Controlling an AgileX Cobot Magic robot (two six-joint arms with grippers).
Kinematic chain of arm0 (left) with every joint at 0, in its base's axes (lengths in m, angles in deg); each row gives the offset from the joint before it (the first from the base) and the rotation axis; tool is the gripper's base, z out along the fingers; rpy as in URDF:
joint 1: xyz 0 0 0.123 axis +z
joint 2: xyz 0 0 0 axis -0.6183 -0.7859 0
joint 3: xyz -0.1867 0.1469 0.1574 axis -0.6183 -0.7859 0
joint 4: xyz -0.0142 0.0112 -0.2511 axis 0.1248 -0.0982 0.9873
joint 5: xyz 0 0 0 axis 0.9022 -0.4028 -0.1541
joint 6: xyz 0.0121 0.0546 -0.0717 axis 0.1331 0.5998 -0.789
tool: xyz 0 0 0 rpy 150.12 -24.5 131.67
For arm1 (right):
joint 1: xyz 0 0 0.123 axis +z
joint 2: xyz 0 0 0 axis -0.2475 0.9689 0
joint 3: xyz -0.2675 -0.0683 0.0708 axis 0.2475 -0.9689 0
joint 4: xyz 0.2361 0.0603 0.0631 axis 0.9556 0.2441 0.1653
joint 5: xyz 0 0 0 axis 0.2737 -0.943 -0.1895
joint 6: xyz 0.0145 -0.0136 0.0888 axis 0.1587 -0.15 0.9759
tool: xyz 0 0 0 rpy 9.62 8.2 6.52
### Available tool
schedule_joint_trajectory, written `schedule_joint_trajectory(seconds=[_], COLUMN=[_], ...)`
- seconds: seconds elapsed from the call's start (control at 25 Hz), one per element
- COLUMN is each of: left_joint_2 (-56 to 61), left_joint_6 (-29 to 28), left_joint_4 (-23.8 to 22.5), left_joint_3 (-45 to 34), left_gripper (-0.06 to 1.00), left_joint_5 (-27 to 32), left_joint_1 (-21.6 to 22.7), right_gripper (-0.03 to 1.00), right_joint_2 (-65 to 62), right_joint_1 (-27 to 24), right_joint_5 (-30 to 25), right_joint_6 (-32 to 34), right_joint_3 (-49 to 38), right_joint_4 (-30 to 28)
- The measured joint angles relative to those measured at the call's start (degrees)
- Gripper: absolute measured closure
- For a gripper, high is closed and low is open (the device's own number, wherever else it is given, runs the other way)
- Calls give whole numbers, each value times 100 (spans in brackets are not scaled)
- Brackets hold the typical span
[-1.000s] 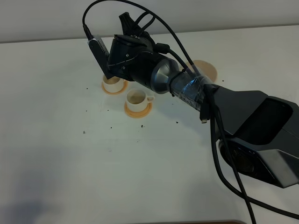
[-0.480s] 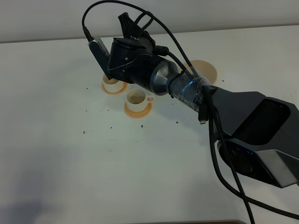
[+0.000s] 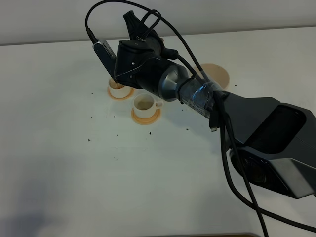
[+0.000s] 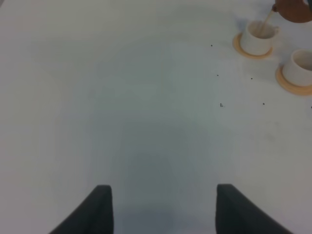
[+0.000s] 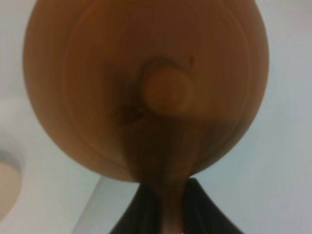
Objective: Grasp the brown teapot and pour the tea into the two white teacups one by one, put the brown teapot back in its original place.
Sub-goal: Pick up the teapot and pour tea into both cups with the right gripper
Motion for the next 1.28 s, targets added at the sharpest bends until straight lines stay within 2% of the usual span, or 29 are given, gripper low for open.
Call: schedule_joint_trajectory(seconds=[1.28], left_joint_2=[0], left_joint_6=[0], left_joint_4=[0], left_joint_3=[0], left_gripper=[47], left_joint_5=[0], left_joint_1=[0], right_gripper=[87], right_joint_2=[94], right_joint_1=[0], right_joint_5=[77], right_joint_6=[-200], right_joint_3=[0], right_joint_4=[-544])
